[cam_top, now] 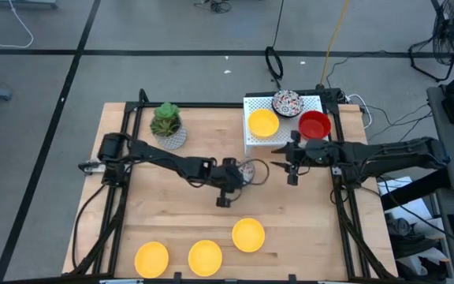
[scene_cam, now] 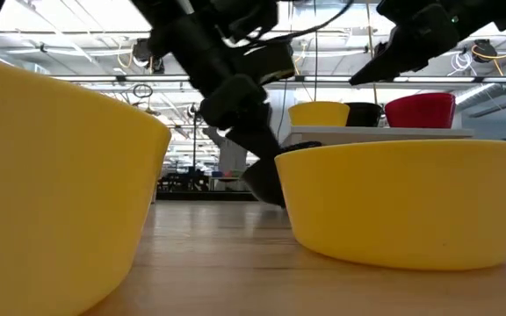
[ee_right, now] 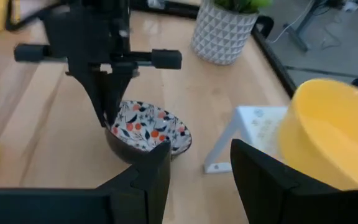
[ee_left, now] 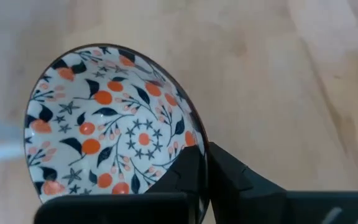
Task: Pick & Place Mini bowls
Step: Stack the black patterned bowl on top of the black patterned bowl on the shelf
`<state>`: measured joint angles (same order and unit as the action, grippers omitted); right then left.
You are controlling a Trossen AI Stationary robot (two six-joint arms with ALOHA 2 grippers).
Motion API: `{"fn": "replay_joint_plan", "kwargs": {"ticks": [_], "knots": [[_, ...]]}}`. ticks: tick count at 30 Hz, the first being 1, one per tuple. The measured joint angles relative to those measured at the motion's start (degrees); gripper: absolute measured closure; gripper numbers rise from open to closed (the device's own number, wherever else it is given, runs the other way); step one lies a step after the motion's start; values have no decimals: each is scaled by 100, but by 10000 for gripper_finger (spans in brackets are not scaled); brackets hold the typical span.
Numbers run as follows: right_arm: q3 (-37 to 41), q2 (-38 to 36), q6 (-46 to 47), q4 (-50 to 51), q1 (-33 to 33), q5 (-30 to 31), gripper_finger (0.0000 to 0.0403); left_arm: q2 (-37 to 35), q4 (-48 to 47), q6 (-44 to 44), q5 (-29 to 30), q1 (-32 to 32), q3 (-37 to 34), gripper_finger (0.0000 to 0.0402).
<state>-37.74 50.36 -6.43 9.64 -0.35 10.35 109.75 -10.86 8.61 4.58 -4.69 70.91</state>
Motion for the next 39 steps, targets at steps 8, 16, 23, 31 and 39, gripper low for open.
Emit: {"fn": "replay_joint_plan", "kwargs": {"ticks": [8, 16, 23, 31, 39], "knots": [[-1, 382, 323, 180, 104, -8, 245, 419, -548, 338, 63, -44, 679, 366], [0, 871, 273, 284, 164, -20, 245, 409, -479, -198, 324, -37, 654, 379], [-2, 980, 255, 162, 276, -39, 245, 359, -270, -753, 483, -37, 652, 333], [-2, 1039, 252, 106, 405, -466, 245, -71, -347, -917, 413, -111, 645, 233], [-2, 1795, -108, -555, 614, -618, 245, -1157, -1106, -1470, 489, -144, 654, 198]]}}
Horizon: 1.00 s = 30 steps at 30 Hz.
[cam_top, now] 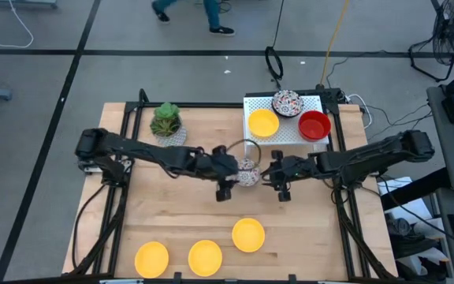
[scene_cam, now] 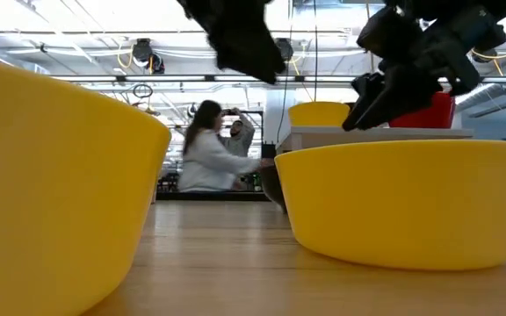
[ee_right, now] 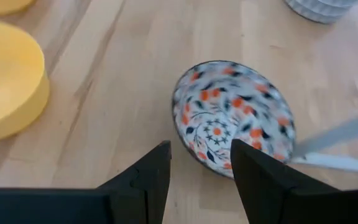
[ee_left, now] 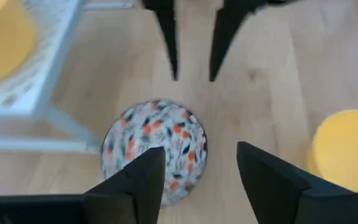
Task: Pick & Place Mini bowls
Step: Stack the black patterned bowl on top of the black patterned bowl on the shelf
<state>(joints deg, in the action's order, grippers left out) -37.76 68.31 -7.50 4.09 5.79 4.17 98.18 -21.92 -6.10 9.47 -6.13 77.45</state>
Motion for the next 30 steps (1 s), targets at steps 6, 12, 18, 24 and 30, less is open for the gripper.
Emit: {"fn": "replay_joint_plan", "kwargs": {"ticks": [6, 12, 18, 24, 30], "knots": [[-5, 775, -555, -599, 99, -467, 245, -777, -545, -756, 4, 4, 0, 212], [-147, 1459, -846, -934, 71, -421, 245, -1320, -614, -1210, 0, 4, 0, 232], [-402, 2034, -973, -982, 17, -407, 245, -1554, -646, -1227, -42, -7, -1, 248], [-424, 2250, -1174, -1016, 12, 122, 248, -1601, -661, -1198, -95, -33, -2, 254], [-431, 2258, -1088, -985, -56, 340, 302, -1597, -563, -1098, -98, -29, -4, 254]]}}
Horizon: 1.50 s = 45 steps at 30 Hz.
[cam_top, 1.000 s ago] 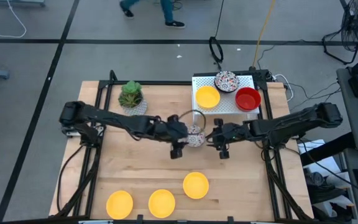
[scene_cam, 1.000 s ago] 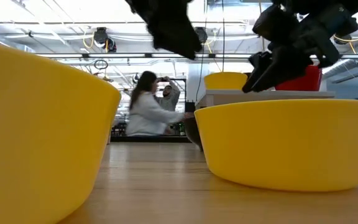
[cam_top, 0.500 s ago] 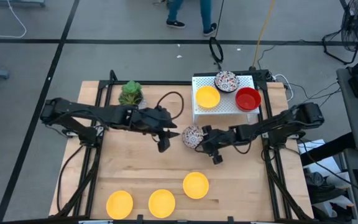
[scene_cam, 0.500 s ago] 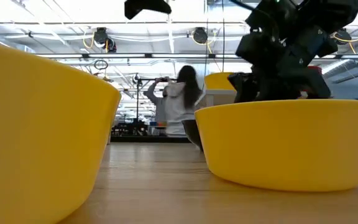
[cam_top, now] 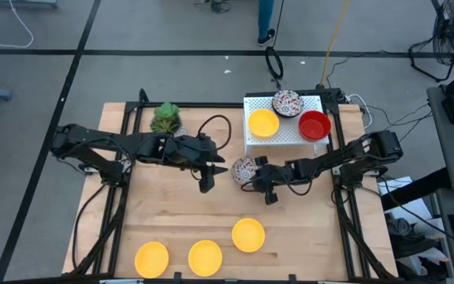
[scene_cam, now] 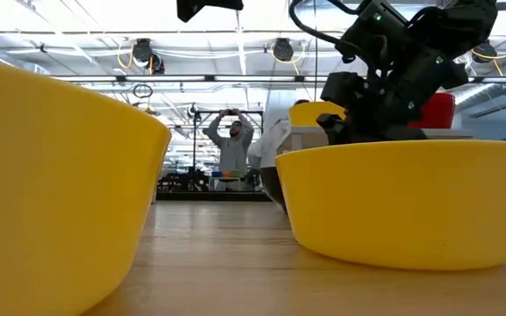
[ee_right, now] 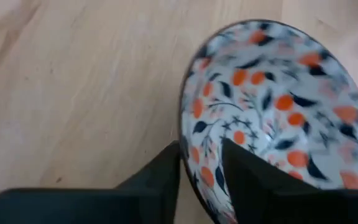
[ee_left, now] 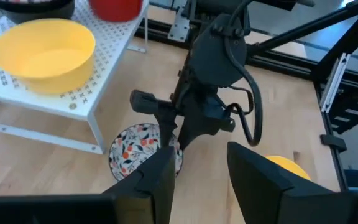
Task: Pick & Place Mini bowls
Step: Stack the black patterned bowl on top of the black patterned bowl on the shelf
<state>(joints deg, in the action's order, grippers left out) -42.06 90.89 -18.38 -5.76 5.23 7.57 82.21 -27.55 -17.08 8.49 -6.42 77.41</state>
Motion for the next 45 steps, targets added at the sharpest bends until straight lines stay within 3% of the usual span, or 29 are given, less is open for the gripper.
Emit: {"fn": "replay_joint_plan", "kwargs": {"ticks": [4, 6, 14, 24, 27, 32, 34, 39, 45], "knots": [[0, -2, 119, 37, 2, -11, 377, 0, 223, 179, 6, 4, 0, 254], [0, -7, 117, 21, 2, -3, 393, 0, 292, 252, 7, 4, 0, 254], [9, -460, -14, 33, 266, -39, 397, 2, 375, 354, 22, 4, -2, 254], [7, -2291, -31, 92, 469, 10, 400, 2, 355, 356, 55, 4, -2, 254], [-69, -2842, -36, 372, 356, 416, 401, 2, 319, 358, 55, 4, -2, 254], [-973, -3202, -73, 2183, -101, 1840, 401, 2, 317, 520, 56, 4, 0, 254], [-1406, -3208, -139, 2774, -319, 2088, 402, 2, 314, 620, 56, 5, -1, 254], [-2322, -3165, 267, 3875, -1152, 2238, 402, 2, 256, 640, 57, 4, -1, 254], [-2601, -3081, 592, 4300, -2235, 2102, 401, 2, 190, 641, 57, 5, -1, 254]]}}
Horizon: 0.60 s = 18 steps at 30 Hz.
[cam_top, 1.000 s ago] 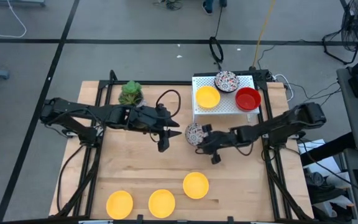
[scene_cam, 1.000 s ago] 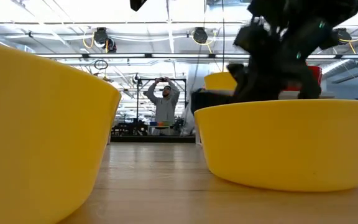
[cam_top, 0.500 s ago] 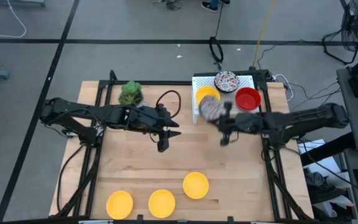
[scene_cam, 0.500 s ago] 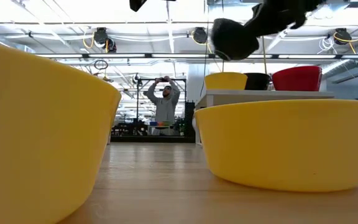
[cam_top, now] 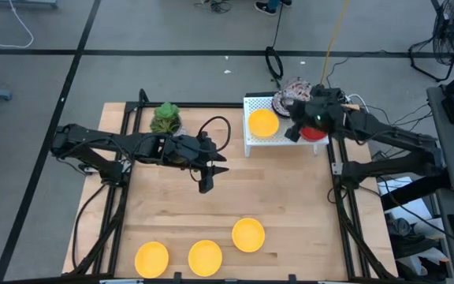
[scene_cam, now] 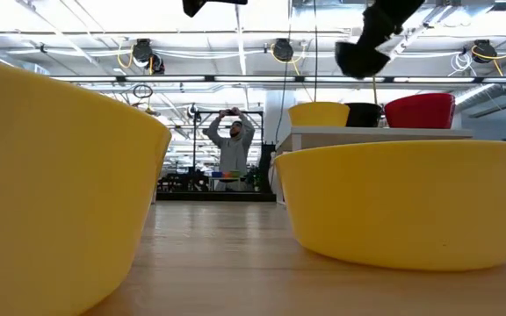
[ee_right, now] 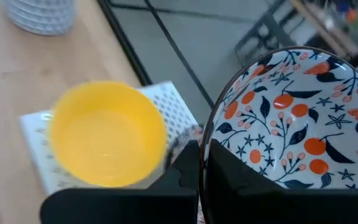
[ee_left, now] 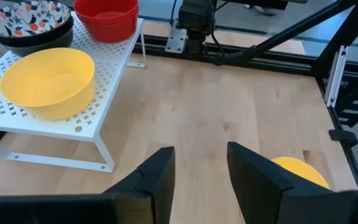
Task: Pick & Place Mini bowls
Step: Stack the black patterned bowl on top of the black patterned bowl on the shelf
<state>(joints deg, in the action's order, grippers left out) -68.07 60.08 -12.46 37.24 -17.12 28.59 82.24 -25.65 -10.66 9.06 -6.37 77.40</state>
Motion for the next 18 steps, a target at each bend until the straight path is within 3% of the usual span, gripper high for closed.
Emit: {"fn": "replay_joint_plan", "kwargs": {"ticks": [5, 18], "knots": [[9, 331, 130, 65, -672, -792, 400, 0, -41, -32, 0, -1, 0, 254], [9, 1135, -66, -4, -1188, -795, 399, 0, -473, -161, -4, -9, -1, 254]]}}
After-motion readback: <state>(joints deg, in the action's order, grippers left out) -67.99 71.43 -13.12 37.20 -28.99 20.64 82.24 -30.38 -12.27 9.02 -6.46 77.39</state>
